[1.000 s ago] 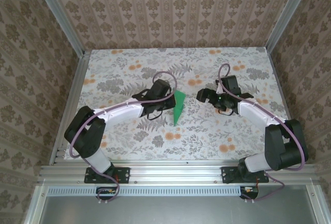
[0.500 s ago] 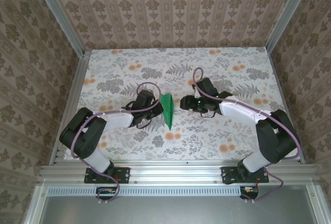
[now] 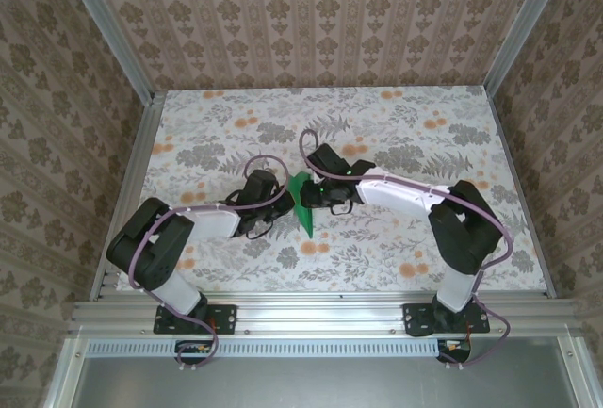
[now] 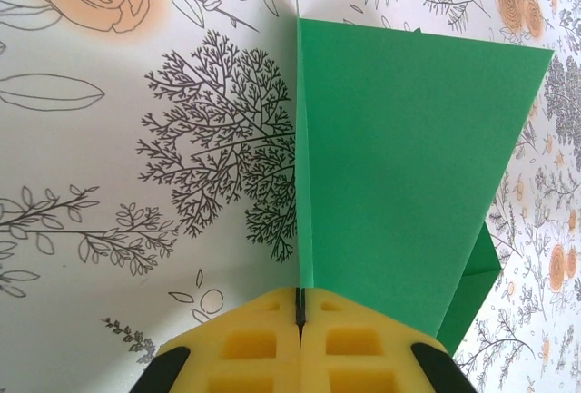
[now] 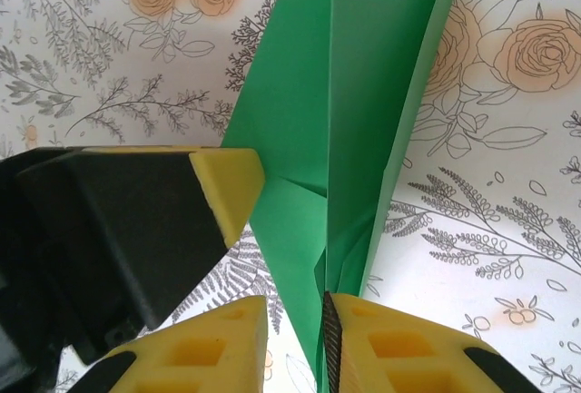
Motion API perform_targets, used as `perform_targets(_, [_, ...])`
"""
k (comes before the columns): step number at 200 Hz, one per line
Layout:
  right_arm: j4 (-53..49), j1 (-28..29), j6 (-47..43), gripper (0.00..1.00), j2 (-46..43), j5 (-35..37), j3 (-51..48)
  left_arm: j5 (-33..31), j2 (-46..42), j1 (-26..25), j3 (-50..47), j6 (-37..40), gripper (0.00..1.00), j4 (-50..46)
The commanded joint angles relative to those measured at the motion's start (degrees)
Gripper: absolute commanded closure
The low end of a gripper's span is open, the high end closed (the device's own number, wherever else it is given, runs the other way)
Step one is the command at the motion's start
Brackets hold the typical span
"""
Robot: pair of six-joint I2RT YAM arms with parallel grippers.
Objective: Fold a paper plane with a square sheet of paper (pick it up from the middle)
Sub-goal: Move the paper plane to the center of the table.
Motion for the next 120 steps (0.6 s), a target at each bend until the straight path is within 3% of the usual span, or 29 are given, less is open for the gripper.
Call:
perform_targets(1, [-4.6,0.5,-1.0,0.74,2.7,2.3,2.8,0.5,-1.2,0.4,-0.5,-0.5,0.98,1.4])
perform_targets(120, [-5.5,0.5,-0.8,0.67,6.6,0.1,4.0,1.4,0.4,0.4,-0.2,-0.5,0.98,2.0])
